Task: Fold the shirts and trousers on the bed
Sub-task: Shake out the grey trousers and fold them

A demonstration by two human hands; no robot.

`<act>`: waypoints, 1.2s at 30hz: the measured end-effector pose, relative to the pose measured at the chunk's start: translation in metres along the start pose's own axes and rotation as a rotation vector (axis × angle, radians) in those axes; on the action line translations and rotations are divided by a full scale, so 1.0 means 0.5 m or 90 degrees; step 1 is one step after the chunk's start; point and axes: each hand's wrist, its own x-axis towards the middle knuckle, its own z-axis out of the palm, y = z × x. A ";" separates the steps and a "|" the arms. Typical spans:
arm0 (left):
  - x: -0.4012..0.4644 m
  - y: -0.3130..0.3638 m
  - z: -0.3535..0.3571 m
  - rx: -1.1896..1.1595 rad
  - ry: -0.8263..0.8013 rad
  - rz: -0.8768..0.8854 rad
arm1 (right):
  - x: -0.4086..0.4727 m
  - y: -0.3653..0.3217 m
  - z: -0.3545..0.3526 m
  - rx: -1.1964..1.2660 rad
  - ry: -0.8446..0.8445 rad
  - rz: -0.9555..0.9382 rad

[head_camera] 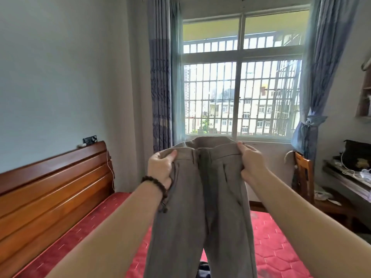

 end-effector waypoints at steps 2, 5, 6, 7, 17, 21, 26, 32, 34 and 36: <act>-0.024 -0.025 0.051 0.014 -0.040 0.005 | -0.049 0.018 0.041 -0.015 -0.078 0.001; -0.058 -0.057 0.106 0.071 -0.084 0.048 | -0.091 0.033 0.076 -0.118 -0.119 -0.013; -0.067 -0.060 0.110 0.098 -0.107 0.062 | -0.099 0.031 0.081 -0.136 -0.119 0.002; -0.071 -0.064 0.108 0.132 -0.130 0.075 | -0.105 0.027 0.084 -0.141 -0.121 0.024; -0.024 -0.019 0.002 0.128 -0.312 0.062 | -0.050 -0.018 -0.037 -0.422 -0.089 -0.182; -0.005 0.045 -0.004 0.072 -0.339 0.072 | -0.045 -0.009 -0.051 -0.273 -0.296 0.035; 0.022 0.069 -0.029 0.102 -0.208 0.170 | -0.049 0.005 0.007 -0.155 -0.188 -0.088; 0.006 0.026 -0.067 0.213 -0.131 0.251 | -0.052 0.005 0.048 -0.156 -0.097 -0.201; 0.003 0.031 -0.062 0.204 -0.136 0.272 | -0.054 0.014 0.051 -0.178 -0.087 -0.227; -0.002 0.035 -0.052 0.188 -0.142 0.305 | -0.059 0.024 0.048 -0.182 -0.069 -0.246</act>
